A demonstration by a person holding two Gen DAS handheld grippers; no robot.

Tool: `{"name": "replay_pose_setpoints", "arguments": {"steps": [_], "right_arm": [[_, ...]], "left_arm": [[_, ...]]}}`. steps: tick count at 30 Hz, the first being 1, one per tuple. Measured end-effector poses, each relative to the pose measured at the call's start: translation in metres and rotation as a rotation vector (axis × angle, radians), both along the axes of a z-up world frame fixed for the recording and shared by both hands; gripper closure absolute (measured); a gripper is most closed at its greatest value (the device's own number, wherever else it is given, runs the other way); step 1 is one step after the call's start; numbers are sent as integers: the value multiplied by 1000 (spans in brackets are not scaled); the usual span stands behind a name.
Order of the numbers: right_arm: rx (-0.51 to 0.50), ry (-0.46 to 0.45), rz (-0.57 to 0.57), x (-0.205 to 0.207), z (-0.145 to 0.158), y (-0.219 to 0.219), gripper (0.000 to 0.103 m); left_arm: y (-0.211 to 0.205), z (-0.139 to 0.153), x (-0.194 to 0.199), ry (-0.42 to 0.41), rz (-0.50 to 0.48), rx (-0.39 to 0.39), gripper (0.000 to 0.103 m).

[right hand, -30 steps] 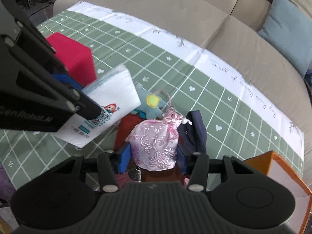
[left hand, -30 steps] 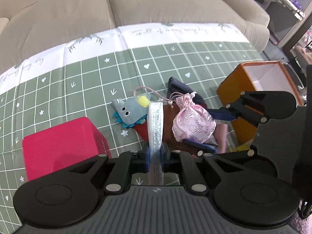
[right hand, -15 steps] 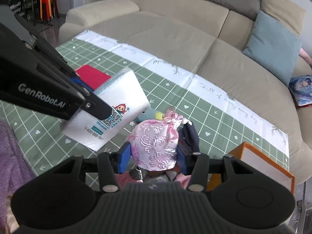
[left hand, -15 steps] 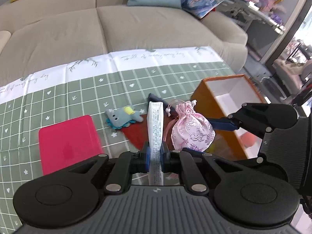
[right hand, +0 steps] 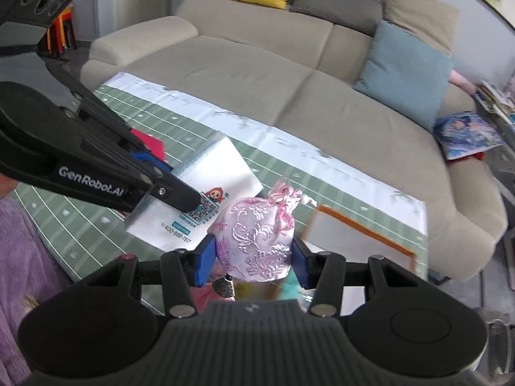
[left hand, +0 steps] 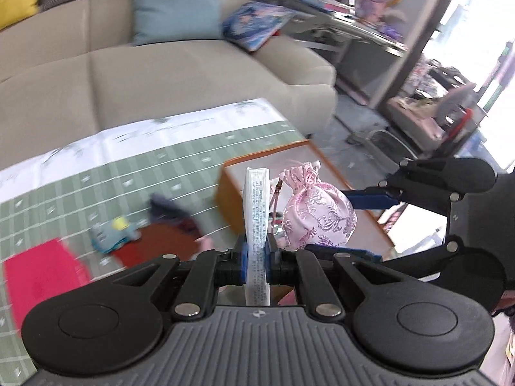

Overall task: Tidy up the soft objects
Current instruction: 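Carry the pouch and tissue pack into the shoebox and open the right tool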

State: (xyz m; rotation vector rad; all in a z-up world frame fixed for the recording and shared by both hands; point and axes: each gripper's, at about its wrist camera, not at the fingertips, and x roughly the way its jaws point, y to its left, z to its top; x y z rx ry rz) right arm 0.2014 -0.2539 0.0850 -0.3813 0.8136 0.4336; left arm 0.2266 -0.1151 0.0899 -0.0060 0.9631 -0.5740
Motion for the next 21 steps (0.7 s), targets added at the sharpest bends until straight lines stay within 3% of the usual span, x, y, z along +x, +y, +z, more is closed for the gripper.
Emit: {"name": "replay_pose_setpoints", "arguments": {"steps": [4, 9, 21], "right_arm": [[-47, 35, -30, 7, 4, -37, 54], [-118, 82, -84, 31, -17, -77, 54], [-201, 220, -48, 97, -100, -118, 53]], "left_arm": [[-41, -3, 7, 7, -74, -15, 93], [-90, -23, 23, 43, -146, -18, 93], [-155, -104, 89, 139, -191, 90, 93]]}}
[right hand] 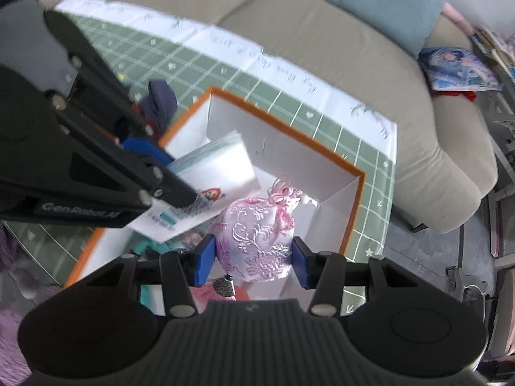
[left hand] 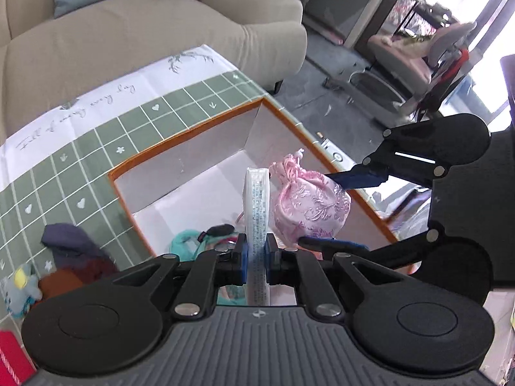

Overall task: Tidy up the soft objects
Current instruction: 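Carry the pouch and tissue pack into the shoebox and open the right tool, then lift both tools out of the shoebox and move them back over the mat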

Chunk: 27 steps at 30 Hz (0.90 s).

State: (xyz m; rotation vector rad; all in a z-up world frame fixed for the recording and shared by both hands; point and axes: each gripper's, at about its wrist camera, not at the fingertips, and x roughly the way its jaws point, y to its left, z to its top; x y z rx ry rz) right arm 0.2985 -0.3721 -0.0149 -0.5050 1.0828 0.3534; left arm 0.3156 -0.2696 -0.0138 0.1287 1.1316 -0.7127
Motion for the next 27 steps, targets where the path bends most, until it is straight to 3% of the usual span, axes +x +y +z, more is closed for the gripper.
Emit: {"name": "replay_pose_setpoints", "arguments": {"steps": [10, 13, 15, 21, 23, 27], "right_arm": [[-65, 63, 4, 26, -48, -7, 52], [-76, 68, -10, 29, -54, -10, 49], [-83, 66, -21, 32, -56, -11, 49], [-67, 55, -27, 30, -49, -12, 42], [-64, 51, -28, 26, -44, -8, 35], [-49, 34, -24, 16, -33, 0, 35]], "left_arm": [[-14, -41, 35, 38, 6, 44, 92], [-17, -46, 41, 30, 23, 34, 90], [-16, -48, 44, 26, 45, 36, 82], [-9, -38, 37, -10, 30, 68, 73], [-4, -31, 34, -19, 28, 65, 72], [7, -10, 21, -55, 12, 50, 69]]}}
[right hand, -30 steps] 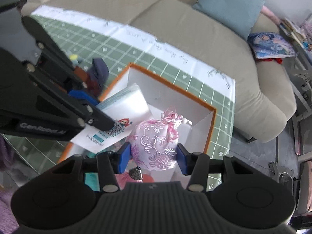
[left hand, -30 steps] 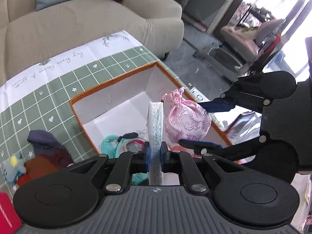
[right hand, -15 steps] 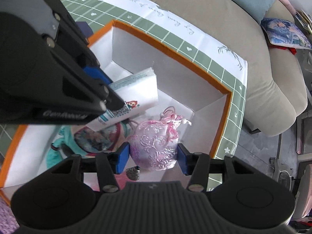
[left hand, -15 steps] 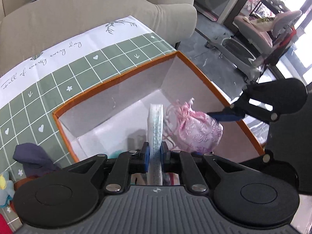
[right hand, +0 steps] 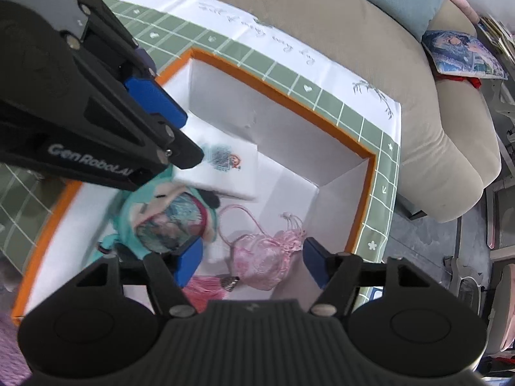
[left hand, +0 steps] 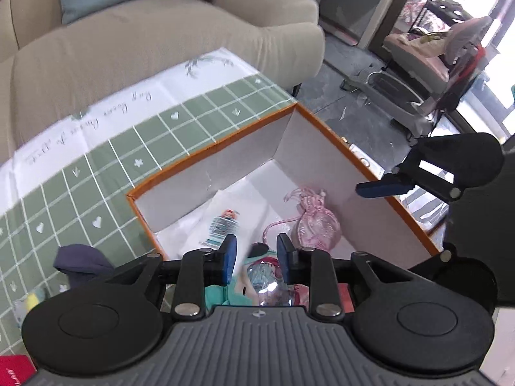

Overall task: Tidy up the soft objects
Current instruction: 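Lift both tools out of the shoebox and move them back over the mat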

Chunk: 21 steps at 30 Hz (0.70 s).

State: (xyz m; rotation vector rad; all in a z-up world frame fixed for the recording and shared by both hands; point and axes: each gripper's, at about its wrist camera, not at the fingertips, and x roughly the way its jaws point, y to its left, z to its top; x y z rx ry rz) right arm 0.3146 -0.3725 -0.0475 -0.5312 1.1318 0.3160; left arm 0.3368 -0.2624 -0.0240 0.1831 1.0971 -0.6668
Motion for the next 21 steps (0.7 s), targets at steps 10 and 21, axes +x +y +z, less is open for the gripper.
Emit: {"name": "replay_pose_setpoints", "arguments": {"steps": [10, 21], "right_arm": [[70, -97, -32, -52, 48, 36, 32], [206, -151, -65, -128, 68, 100, 32]], "left_arm": [[38, 54, -59, -134, -46, -62, 60], [105, 84, -132, -236, 32, -123, 53]]}}
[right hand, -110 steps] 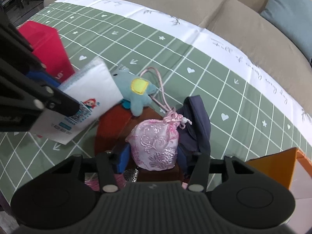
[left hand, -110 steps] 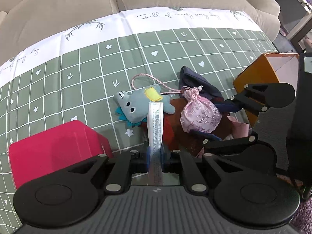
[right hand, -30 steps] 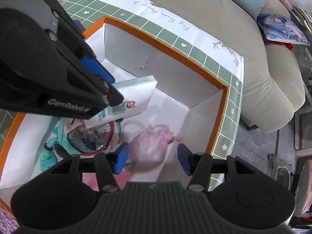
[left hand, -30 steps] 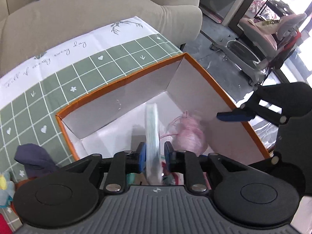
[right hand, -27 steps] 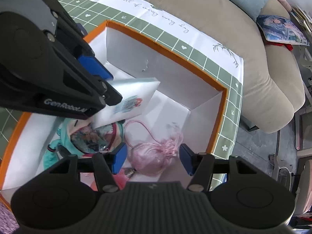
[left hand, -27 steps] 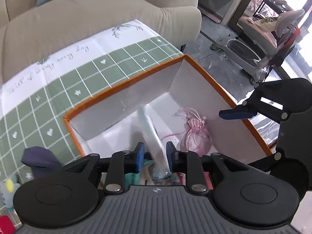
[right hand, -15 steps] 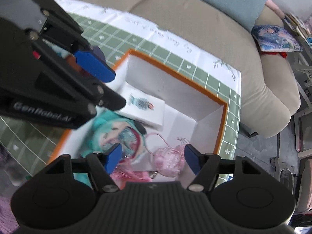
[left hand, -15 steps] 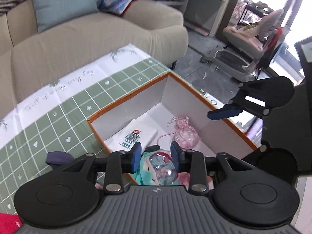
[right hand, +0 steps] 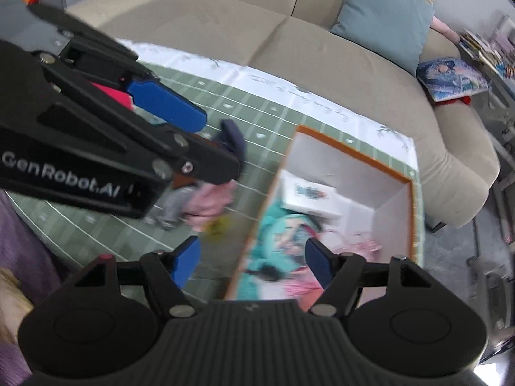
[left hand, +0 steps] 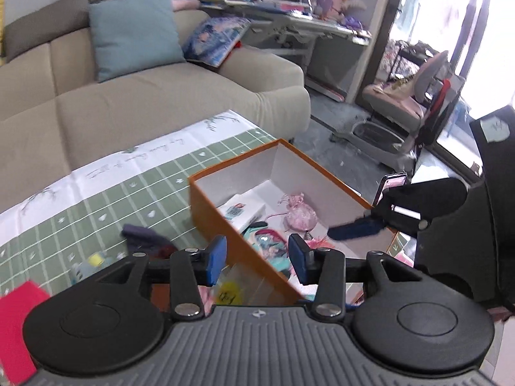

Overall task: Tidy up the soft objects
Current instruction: 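Lift both tools out of the shoebox and move them back over the mat, then lower the right tool to the clear plastic bag while the left tool lowers to the silver fabric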

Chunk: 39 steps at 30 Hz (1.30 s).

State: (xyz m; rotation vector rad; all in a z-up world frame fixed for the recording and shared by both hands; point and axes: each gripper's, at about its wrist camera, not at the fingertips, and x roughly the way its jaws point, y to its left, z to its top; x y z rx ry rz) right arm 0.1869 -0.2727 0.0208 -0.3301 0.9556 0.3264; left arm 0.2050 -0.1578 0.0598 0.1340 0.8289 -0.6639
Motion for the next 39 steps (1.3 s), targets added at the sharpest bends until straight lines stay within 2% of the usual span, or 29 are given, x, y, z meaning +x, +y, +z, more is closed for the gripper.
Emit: {"name": "replay_pose_setpoints", "arguments": {"steps": [8, 16, 21, 24, 29, 36, 39], "right_arm": [[223, -7, -164, -41, -23, 32, 32], [309, 1, -243, -68, -52, 71, 32], [283, -41, -291, -82, -68, 97, 32], [267, -59, -308, -86, -76, 103, 32], [230, -117, -336, -92, -83, 113, 31], [212, -181, -533, -88, -97, 103, 25], [221, -225, -624, -83, -99, 95, 16]], "left_arm": [[65, -17, -43, -19, 124, -20, 53], [129, -48, -84, -23, 276, -16, 53], [161, -68, -103, -13, 384, -41, 53], [173, -76, -113, -43, 409, -37, 52], [185, -91, -119, -38, 443, -45, 52], [179, -100, -116, -92, 453, -46, 52], [173, -104, -112, -96, 445, -43, 52]]}}
